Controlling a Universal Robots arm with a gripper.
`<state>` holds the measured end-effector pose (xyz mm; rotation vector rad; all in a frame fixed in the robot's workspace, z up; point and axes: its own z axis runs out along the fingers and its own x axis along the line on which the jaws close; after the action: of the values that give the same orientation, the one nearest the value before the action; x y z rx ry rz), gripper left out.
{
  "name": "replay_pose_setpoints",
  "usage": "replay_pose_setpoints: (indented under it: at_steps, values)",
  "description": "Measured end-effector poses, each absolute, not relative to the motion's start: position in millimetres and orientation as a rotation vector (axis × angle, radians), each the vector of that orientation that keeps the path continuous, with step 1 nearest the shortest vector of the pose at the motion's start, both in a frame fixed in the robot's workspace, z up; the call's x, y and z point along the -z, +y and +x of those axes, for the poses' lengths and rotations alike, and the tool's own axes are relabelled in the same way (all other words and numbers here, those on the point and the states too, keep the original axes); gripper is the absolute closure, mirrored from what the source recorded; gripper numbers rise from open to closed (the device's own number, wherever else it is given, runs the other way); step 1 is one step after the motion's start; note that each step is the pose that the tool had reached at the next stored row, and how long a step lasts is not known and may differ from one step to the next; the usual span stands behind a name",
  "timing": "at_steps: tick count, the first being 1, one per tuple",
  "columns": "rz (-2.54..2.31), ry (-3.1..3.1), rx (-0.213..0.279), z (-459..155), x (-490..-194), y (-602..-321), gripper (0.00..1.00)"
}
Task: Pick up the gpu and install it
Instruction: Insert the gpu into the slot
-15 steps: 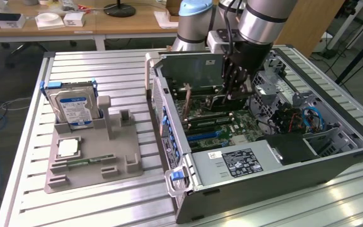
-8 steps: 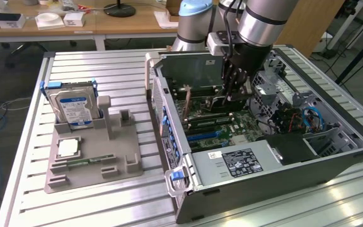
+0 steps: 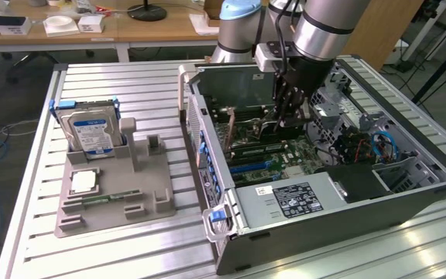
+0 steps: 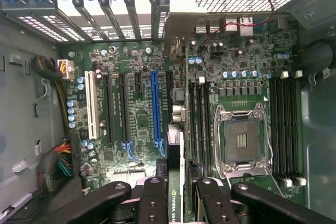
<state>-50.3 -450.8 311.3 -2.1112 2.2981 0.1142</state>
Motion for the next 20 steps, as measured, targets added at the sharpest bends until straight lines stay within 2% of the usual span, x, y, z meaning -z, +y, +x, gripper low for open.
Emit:
replay_pose_setpoints:
  at_steps: [20]
  values:
    - [-2.111, 2.298, -0.114, -52.8, -304.9, -451.9, 0.74]
